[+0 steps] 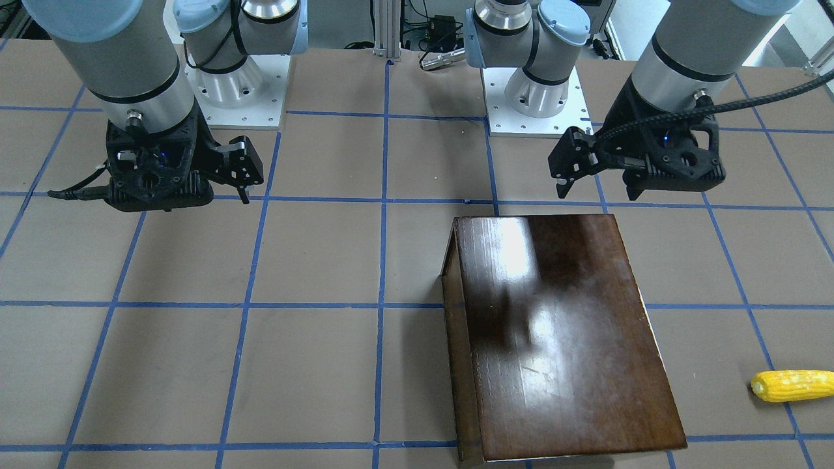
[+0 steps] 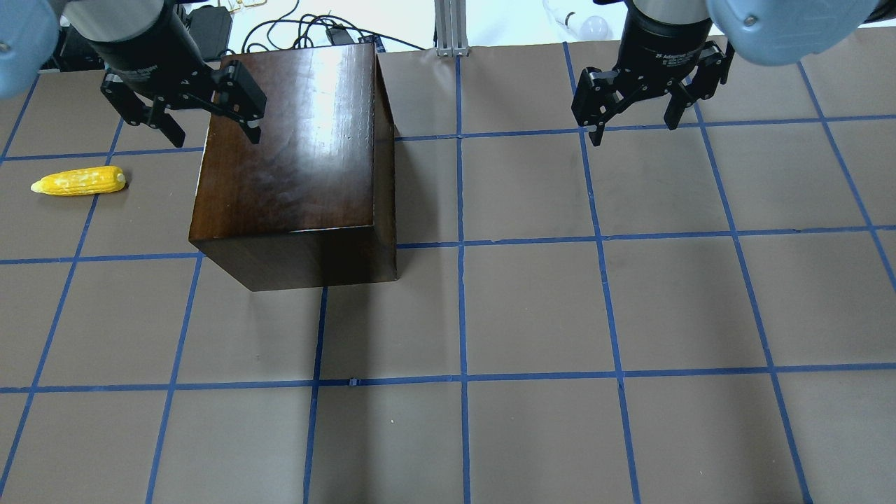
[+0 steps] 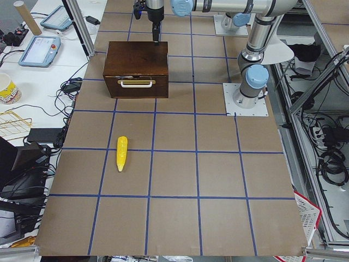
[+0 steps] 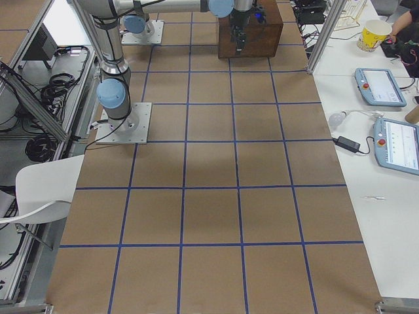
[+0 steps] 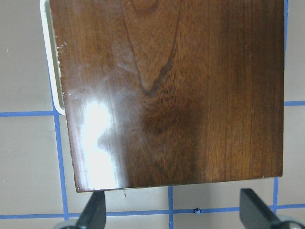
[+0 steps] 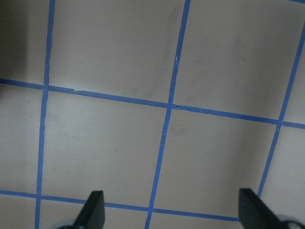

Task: Open drawer and put corn inside
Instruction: 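Move the left gripper down beside the cabinet toward the drawer handle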

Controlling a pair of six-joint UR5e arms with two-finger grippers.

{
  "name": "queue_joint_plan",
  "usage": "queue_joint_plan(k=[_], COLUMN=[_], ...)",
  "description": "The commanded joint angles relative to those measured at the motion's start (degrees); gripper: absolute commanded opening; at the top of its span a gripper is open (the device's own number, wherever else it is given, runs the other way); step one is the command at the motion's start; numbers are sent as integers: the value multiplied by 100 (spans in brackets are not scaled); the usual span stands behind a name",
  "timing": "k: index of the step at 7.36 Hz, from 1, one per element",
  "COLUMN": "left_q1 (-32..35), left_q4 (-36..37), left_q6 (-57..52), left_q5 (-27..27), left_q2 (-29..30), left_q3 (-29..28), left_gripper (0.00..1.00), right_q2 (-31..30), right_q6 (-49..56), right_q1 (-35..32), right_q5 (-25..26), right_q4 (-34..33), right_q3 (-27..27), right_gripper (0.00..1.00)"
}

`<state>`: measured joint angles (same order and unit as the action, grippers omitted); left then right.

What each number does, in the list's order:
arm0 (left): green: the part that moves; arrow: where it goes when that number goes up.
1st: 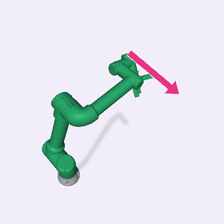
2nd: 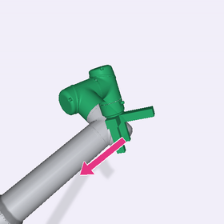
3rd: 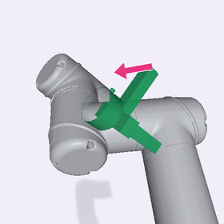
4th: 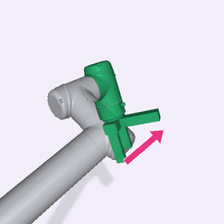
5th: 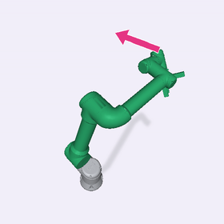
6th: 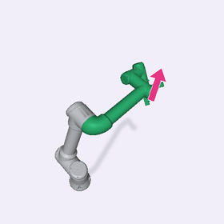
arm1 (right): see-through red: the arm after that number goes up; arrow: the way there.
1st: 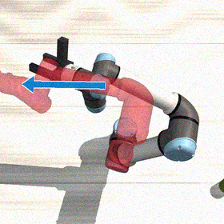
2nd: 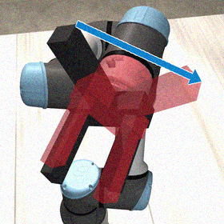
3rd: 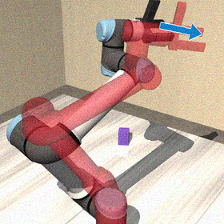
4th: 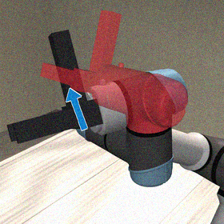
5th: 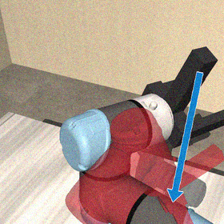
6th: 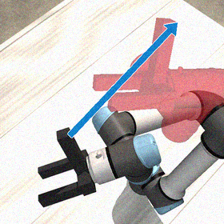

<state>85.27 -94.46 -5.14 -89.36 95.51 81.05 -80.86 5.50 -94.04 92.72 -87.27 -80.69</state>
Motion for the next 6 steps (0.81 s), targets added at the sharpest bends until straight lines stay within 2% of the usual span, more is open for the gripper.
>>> queue_joint_plan(k=[1,2,4,6], left_q1=[-605,-983,-1660,-2048], left_q4=[-310,-240,-161,93], left_q6=[-659,-1055,-1942,-2647], left_q5=[538,865,921,990], left_q2=[221,431,905,1380], left_q3=[-239,-265,-283,-484], left_gripper=[100,100,100,100], right_q2=[0,0,0,0], right_q6=[3,3,-6,-6], right_q1=[0,0,0,0], right_q5=[0,0,0,0], right_q4=[0,0,0,0], right_q3=[0,0,0,0], right_gripper=[100,100,100,100])
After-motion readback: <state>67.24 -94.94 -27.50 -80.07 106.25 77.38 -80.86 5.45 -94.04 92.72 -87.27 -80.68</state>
